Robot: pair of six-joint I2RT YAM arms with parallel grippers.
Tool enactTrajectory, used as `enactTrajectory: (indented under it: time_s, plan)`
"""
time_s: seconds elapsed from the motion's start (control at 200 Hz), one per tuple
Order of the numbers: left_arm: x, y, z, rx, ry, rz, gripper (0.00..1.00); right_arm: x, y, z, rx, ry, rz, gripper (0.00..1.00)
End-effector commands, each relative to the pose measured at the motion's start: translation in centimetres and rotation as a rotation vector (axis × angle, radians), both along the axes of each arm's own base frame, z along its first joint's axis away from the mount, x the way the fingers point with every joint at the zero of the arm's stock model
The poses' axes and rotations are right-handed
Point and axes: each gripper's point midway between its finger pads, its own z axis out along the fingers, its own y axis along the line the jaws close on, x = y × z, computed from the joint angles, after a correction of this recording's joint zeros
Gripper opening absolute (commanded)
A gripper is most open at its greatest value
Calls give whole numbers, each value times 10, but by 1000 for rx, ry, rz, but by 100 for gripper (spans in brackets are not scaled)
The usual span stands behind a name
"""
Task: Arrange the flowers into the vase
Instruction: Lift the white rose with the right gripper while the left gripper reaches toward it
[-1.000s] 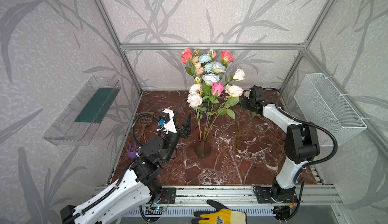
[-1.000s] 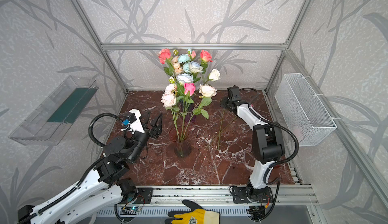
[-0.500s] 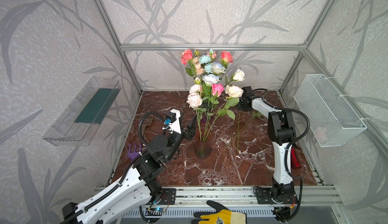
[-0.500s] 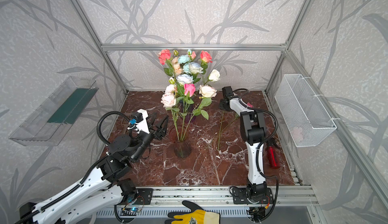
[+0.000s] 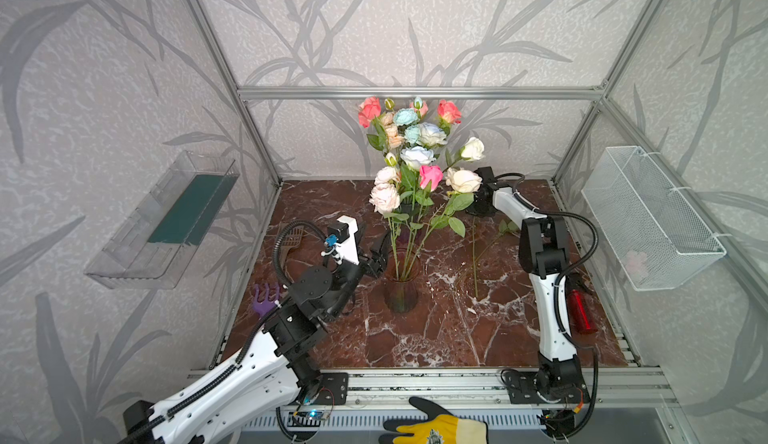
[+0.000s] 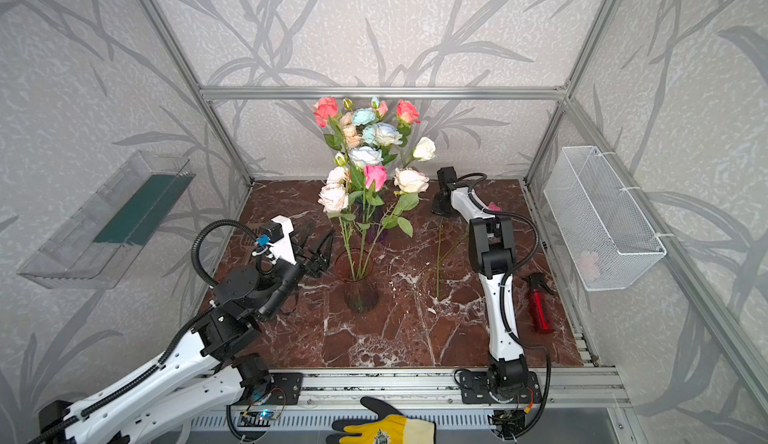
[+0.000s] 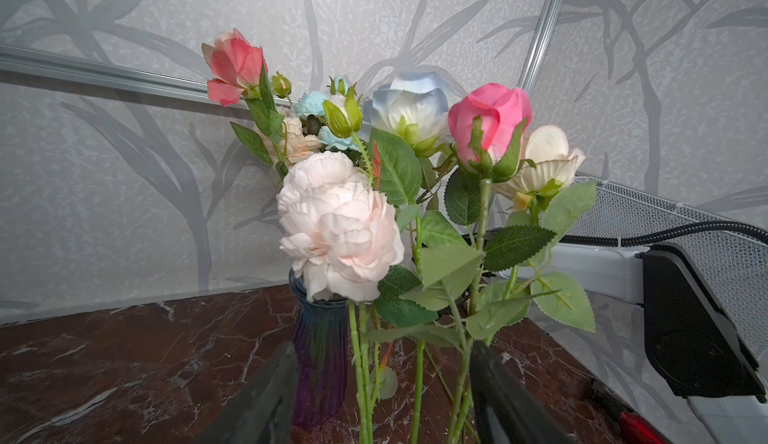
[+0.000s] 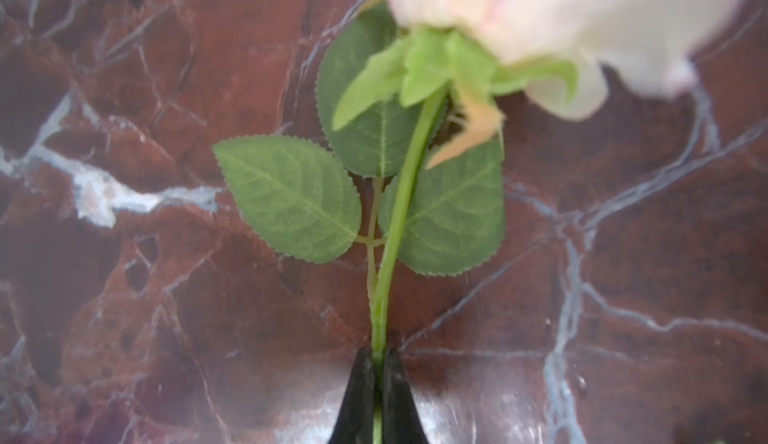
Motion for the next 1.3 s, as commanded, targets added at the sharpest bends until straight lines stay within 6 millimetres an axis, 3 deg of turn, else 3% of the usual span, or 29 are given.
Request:
enactTrajectory:
  time_s: [0.0,0.355,0.615,0.745,0.975,1.08,1.295]
  plan:
    - [-4,3,19,-38,-28,-6,67,-15,-5,-12,-2,83,-1,0]
    - [-6,3,22,-34,-40,-16,67,-9,5,95,113,-220,-5,0]
    - [-13,-18,21,-7,-52,-129,67,-42,4,151,159,-342,-4,0]
    - [-38,-52,26,47,-84,-367,67,-78,-2,187,198,-454,-18,0]
    - [-77,-93,24,114,-67,-675,63,-171,-26,262,232,-715,-60,0]
    - [-91,-110,19,170,-44,-770,57,-213,-27,294,303,-809,-54,0]
    - [-110,-136,6,263,-14,-812,59,-288,-17,351,410,-1062,9,0]
